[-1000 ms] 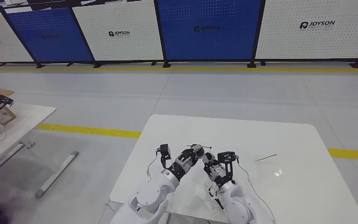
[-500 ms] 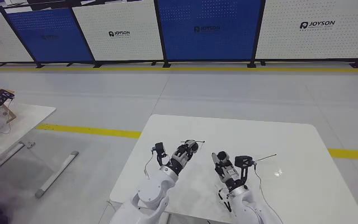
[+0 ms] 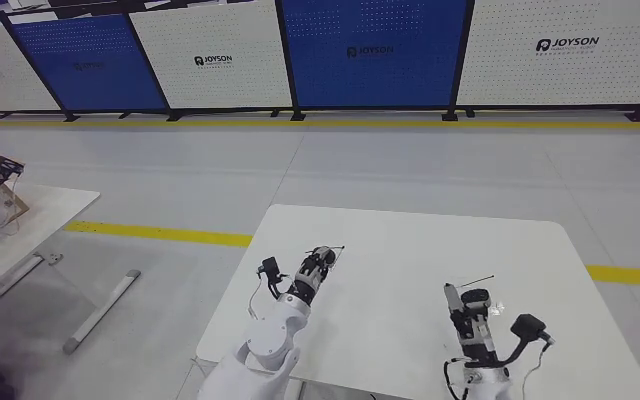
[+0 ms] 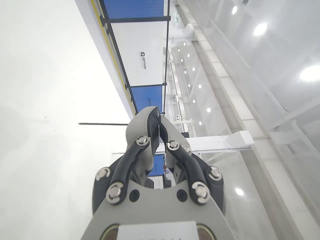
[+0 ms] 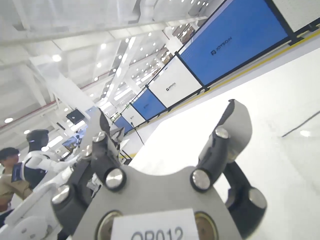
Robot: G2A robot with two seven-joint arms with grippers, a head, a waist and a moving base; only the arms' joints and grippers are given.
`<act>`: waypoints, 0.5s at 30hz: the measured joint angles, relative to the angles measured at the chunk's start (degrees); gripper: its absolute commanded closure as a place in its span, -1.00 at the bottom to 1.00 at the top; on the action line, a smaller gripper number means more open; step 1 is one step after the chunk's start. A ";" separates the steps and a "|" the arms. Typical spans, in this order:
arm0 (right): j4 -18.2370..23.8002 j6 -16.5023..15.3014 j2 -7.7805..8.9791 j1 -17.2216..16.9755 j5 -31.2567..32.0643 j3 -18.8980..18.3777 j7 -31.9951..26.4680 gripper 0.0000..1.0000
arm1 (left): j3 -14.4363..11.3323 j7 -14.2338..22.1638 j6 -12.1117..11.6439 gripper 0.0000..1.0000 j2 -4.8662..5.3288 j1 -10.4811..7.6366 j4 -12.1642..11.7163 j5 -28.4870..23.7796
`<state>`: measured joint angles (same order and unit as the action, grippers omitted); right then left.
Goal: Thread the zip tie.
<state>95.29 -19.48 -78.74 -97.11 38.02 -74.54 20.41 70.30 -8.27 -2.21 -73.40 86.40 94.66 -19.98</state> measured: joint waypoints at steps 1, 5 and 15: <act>1.10 0.00 0.53 -1.13 -1.56 -0.59 1.21 -1.00 | 0.12 -1.50 -0.79 1.00 -0.08 -0.15 -0.82 0.75; 3.24 0.00 1.70 -3.54 -7.65 -2.06 4.17 -1.00 | -1.02 -5.70 -1.30 1.00 -0.41 -0.50 -3.24 4.36; 3.17 0.08 1.67 -3.43 -7.18 -2.00 3.94 -1.00 | -1.03 -5.52 -1.20 1.00 -0.40 -0.54 -3.21 4.42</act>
<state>98.46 -19.40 -77.08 -100.54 30.84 -76.54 24.35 69.26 -13.78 -3.41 -73.80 85.85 91.46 -15.56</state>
